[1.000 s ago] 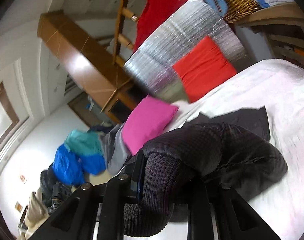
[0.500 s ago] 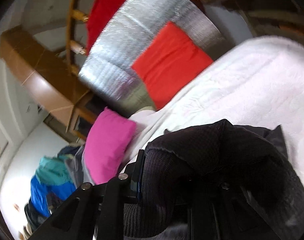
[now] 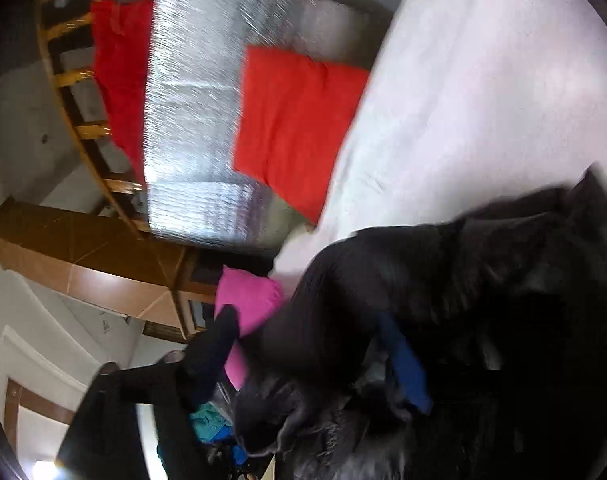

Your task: Fold large clothes

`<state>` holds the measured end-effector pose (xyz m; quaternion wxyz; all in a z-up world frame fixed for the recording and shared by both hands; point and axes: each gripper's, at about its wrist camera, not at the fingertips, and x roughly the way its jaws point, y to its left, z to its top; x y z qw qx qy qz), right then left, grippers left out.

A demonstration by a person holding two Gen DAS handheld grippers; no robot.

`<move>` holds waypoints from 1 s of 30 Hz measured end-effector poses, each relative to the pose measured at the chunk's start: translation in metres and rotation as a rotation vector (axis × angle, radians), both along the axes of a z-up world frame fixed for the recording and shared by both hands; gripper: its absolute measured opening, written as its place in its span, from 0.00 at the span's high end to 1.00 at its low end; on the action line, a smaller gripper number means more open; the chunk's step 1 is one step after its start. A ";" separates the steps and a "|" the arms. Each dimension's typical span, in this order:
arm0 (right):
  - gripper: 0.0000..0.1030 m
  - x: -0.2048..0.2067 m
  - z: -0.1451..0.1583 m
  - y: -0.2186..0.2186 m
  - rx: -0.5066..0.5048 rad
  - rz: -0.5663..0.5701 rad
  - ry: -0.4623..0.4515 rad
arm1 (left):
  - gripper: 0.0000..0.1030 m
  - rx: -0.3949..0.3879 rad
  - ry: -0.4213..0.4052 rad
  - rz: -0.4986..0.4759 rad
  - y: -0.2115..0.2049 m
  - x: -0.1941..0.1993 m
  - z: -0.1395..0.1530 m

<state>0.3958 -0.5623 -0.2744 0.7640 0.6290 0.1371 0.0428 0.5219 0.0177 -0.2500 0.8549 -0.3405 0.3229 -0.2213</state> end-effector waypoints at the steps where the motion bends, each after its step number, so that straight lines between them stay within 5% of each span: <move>1: 0.15 -0.018 0.009 -0.002 -0.035 -0.033 -0.024 | 0.20 -0.015 -0.024 0.016 0.004 -0.006 0.007; 3: 0.15 -0.047 0.017 -0.007 -0.054 -0.076 -0.052 | 0.18 -0.059 -0.065 0.023 0.012 -0.022 0.022; 7: 0.14 -0.097 0.019 -0.005 -0.063 -0.119 -0.025 | 0.18 -0.015 -0.008 0.004 0.009 -0.051 0.024; 15: 0.14 -0.182 -0.005 0.022 -0.079 -0.130 0.189 | 0.18 0.098 0.178 0.017 0.008 -0.126 -0.007; 22: 0.14 -0.199 -0.038 0.047 0.013 -0.059 0.267 | 0.18 0.135 0.314 0.094 0.032 -0.170 -0.037; 25: 0.14 -0.189 -0.050 0.048 0.018 -0.055 0.308 | 0.18 0.078 0.412 0.125 0.039 -0.161 -0.062; 30: 0.14 -0.159 -0.068 0.040 0.058 -0.068 0.307 | 0.18 -0.025 0.429 0.137 0.038 -0.143 -0.081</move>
